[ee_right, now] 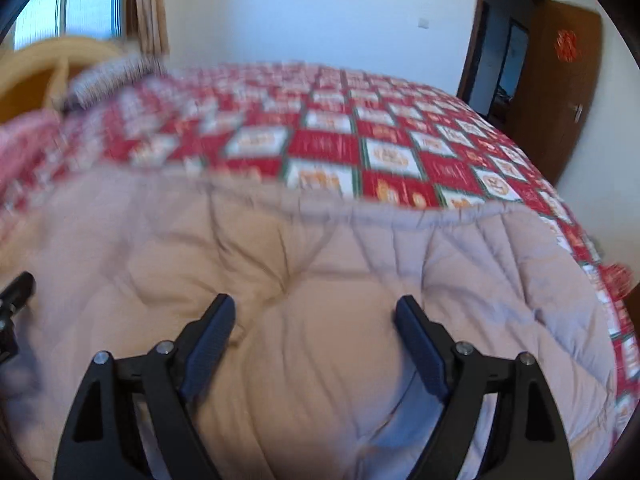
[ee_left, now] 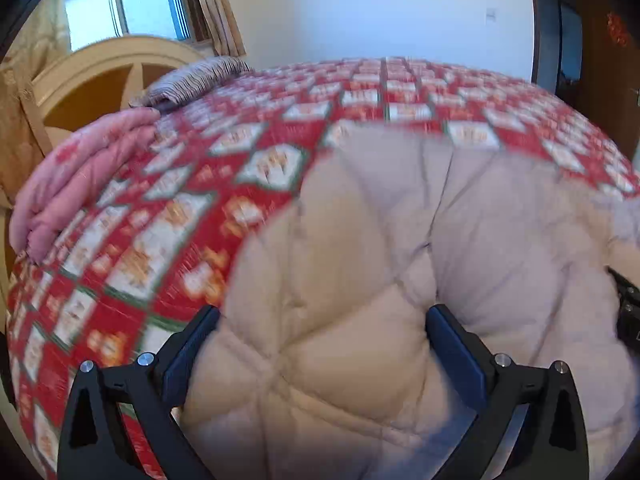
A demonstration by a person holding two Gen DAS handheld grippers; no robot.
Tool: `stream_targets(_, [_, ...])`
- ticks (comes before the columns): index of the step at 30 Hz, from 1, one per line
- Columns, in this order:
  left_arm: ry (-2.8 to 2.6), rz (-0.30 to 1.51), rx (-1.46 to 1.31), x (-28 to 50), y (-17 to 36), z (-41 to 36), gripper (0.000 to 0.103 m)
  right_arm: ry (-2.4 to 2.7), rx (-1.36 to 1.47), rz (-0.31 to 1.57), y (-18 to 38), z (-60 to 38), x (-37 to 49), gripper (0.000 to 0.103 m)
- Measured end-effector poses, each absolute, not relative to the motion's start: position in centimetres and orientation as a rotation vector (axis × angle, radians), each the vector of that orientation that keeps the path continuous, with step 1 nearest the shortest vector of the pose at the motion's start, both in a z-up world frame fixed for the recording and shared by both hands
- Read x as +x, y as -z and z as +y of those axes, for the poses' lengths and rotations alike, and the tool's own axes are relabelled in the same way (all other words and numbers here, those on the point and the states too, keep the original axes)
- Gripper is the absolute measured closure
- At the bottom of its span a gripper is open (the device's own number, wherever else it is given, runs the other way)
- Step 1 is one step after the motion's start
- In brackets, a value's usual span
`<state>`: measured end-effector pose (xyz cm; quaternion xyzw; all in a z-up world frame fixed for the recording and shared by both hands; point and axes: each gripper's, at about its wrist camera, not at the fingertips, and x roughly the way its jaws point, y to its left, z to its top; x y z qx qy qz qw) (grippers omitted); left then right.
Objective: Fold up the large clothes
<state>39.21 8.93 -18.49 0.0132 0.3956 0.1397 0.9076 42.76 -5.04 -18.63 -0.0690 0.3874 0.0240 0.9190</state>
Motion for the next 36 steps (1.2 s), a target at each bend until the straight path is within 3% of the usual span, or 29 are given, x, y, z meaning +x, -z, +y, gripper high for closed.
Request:
stream_targets(7, [-0.301,0.774,-0.042,39.1,19.7,9.4,0.001,-0.014,-0.208,0.825,21.2,-4.4,43.7,0.011])
stream_targets(12, [-0.295,0.772,-0.087,35.9,18.1,9.9,0.001,-0.022,-0.206,0.848,20.8,-4.7,43.5,0.011])
stream_targets(17, [-0.338,0.706,-0.223,28.0,18.1,12.1,0.001,-0.045,-0.160,0.758,17.3,-5.5,36.2,0.011])
stream_targets(20, [-0.352,0.719,-0.298,26.3,19.6,12.5,0.001,-0.029,-0.173,0.758,18.0,-5.4,32.8,0.009])
stream_targets(26, [-0.275,0.750,-0.405,27.8,20.5,12.0,0.001,-0.008,-0.234,0.753,21.7,-4.2,32.3,0.007])
stream_targets(36, [-0.207,0.749,-0.489,26.8,21.0,11.9,0.001,-0.021,-0.177,0.728,19.7,-5.5,28.8,0.007])
